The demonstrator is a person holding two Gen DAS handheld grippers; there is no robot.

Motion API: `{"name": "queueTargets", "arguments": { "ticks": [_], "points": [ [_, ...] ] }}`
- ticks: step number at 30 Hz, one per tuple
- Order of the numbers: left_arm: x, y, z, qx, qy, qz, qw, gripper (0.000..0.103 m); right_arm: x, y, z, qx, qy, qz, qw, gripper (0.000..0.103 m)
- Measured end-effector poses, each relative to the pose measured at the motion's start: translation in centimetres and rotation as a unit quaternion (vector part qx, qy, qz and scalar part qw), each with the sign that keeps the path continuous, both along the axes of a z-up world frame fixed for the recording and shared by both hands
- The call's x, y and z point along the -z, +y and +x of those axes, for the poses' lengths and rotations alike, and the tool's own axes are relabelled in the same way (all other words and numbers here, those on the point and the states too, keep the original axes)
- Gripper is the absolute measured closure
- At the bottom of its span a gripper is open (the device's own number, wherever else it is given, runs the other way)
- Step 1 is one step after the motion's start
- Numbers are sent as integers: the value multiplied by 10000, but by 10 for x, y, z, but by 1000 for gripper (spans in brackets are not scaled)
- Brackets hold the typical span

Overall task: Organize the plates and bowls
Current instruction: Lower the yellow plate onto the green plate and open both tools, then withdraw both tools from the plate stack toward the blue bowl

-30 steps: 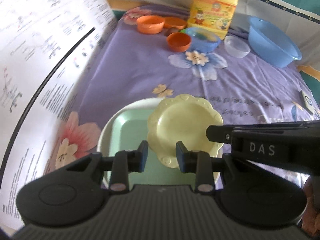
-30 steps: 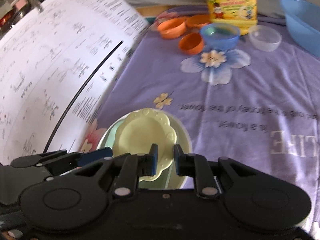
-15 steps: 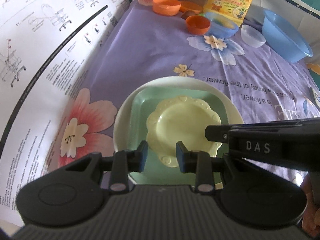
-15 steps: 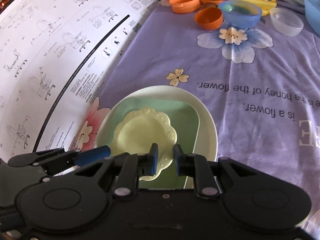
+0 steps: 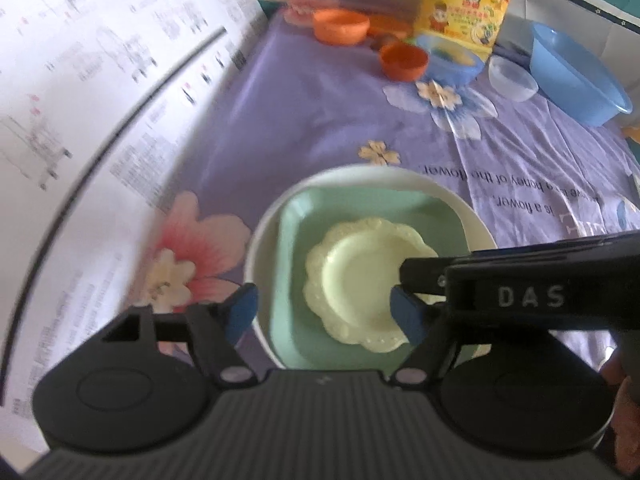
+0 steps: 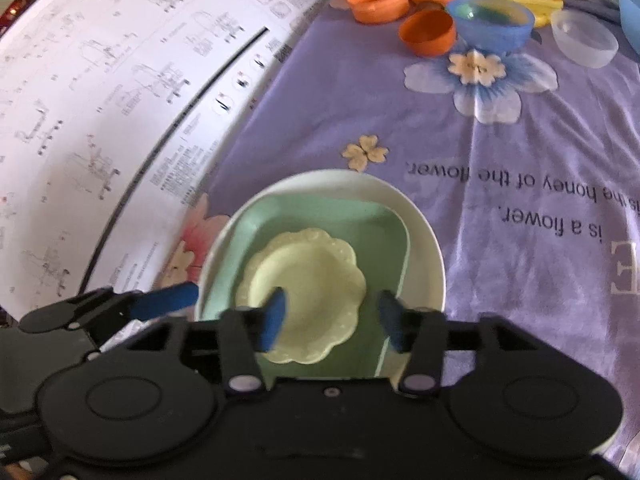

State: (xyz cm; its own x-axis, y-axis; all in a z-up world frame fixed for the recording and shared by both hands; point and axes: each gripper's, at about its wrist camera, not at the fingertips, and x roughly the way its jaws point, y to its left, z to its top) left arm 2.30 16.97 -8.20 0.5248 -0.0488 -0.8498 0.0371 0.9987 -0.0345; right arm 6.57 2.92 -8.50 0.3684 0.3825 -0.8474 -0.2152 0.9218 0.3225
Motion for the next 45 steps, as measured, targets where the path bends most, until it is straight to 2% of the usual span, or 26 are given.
{"name": "queueTargets", "arguments": {
  "ticks": [2, 3, 4, 8, 14, 32, 39, 45],
  "points": [
    [-8, 2, -4, -56, -112, 89, 9999, 8, -9, -2, -2, 23, -153, -35, 9999, 20],
    [-11, 4, -6, -77, -171, 80, 9998, 0, -15, -4, -4, 31, -247, 6, 9997, 14],
    [-15, 6, -8, -113, -245, 49, 9996, 0, -19, -7, -4, 42, -293, 82, 9995, 6],
    [-19, 9, -9, -207, -225, 7, 9995, 0, -35, -14, -9, 95, -499, 113, 9986, 0],
    [-14, 10, -10, -232, -78, -131, 9996, 0, -47, -24, -22, 150, -766, -34, 9969, 0],
    [-21, -24, -9, 66, -46, -17, 10000, 0, -51, -75, -36, 748, -768, 150, 9941, 0],
    [-24, -42, 3, 225, -119, 27, 9997, 0, -49, -107, -38, 1082, -720, 208, 9913, 0],
    [-26, -57, 28, 388, -224, 42, 9990, 0, -48, -134, -29, 1488, -717, 248, 9860, 0]
  ]
}}
